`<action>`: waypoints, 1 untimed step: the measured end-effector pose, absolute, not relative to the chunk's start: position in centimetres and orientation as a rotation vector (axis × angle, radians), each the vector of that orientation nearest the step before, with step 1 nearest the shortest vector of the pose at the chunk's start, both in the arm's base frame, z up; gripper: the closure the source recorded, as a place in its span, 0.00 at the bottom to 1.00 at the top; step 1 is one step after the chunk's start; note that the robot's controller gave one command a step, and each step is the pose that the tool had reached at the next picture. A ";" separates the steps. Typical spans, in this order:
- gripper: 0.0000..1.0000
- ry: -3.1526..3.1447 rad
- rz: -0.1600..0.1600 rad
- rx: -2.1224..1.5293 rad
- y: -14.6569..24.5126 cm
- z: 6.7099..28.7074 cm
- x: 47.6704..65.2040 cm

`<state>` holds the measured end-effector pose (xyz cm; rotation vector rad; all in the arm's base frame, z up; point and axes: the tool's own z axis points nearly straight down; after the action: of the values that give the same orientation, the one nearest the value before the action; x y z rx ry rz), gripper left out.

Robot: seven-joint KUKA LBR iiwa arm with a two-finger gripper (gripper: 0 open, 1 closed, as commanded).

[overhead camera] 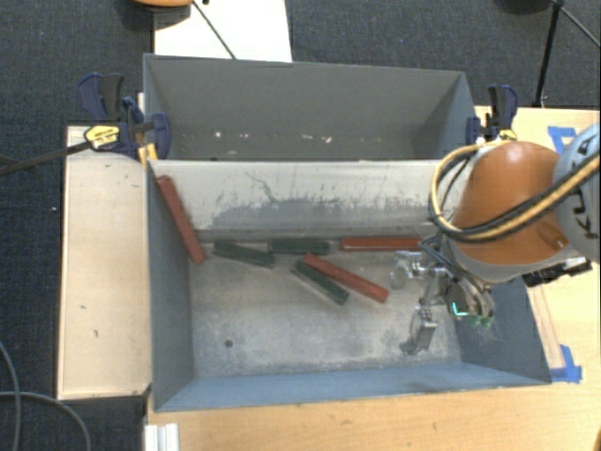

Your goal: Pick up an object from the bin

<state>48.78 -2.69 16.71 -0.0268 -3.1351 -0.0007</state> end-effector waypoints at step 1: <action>0.00 -3.143 0.000 -0.025 -2.7 17.1 49.0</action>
Offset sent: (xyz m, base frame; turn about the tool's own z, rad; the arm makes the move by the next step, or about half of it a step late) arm 0.0839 0.0229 -0.0723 0.1628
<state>48.97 -2.69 17.08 -0.0251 -3.1431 0.0000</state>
